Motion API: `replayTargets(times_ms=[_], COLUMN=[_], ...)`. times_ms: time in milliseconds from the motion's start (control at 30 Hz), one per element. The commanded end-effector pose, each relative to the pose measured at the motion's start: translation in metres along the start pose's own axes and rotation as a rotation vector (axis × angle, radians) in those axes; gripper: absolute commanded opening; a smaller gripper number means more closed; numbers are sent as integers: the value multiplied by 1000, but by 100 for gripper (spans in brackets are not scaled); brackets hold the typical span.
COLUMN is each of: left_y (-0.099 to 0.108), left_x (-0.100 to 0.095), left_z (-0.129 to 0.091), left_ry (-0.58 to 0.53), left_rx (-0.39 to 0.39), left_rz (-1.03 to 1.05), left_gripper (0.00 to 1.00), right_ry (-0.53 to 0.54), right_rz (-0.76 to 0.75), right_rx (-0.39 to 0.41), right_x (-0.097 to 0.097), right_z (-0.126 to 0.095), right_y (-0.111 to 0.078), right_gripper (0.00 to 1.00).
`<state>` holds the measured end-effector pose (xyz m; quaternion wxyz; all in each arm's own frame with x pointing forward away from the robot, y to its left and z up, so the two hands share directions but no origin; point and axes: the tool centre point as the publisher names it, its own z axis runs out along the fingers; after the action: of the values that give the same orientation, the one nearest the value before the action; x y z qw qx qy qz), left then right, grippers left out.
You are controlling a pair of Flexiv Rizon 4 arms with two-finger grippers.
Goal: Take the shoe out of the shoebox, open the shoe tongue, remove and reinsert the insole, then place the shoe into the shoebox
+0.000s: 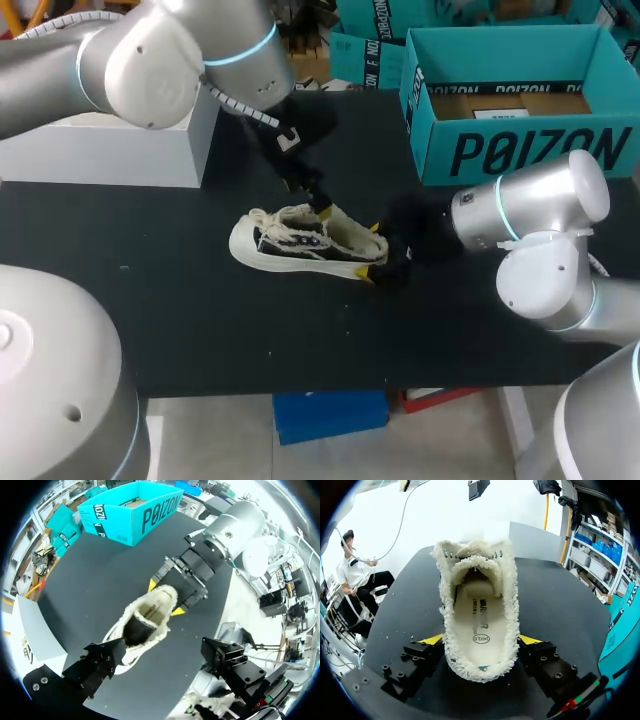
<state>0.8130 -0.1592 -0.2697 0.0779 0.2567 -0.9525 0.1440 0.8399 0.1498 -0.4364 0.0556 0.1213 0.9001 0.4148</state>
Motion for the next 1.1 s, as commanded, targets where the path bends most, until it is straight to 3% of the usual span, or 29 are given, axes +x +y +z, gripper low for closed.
replayTargets(times_ms=[33,200,533,667,933,1100], left_y=[4,6,-1,-2,-9,-18], left_x=[0,-2,3,1,-1,-6], left_z=[1,1,19,26,44,55], left_ry=[1,-24,-119,-183,-329,-363], left_rx=[11,7,-160,-194,-289,-294], left_rz=[2,-30,-377,-480,-579,-603], left_gripper=[100,100,100,100,100,100], right_ry=[0,0,0,0,0,0], right_rz=[1,1,1,1,1,1], right_rx=[1,1,1,1,1,1], right_x=[-1,-1,-1,-1,-1,-1], right_z=[4,4,4,4,4,4], right_y=[-1,-1,-1,-1,-1,-1], right_gripper=[0,0,0,0,0,0])
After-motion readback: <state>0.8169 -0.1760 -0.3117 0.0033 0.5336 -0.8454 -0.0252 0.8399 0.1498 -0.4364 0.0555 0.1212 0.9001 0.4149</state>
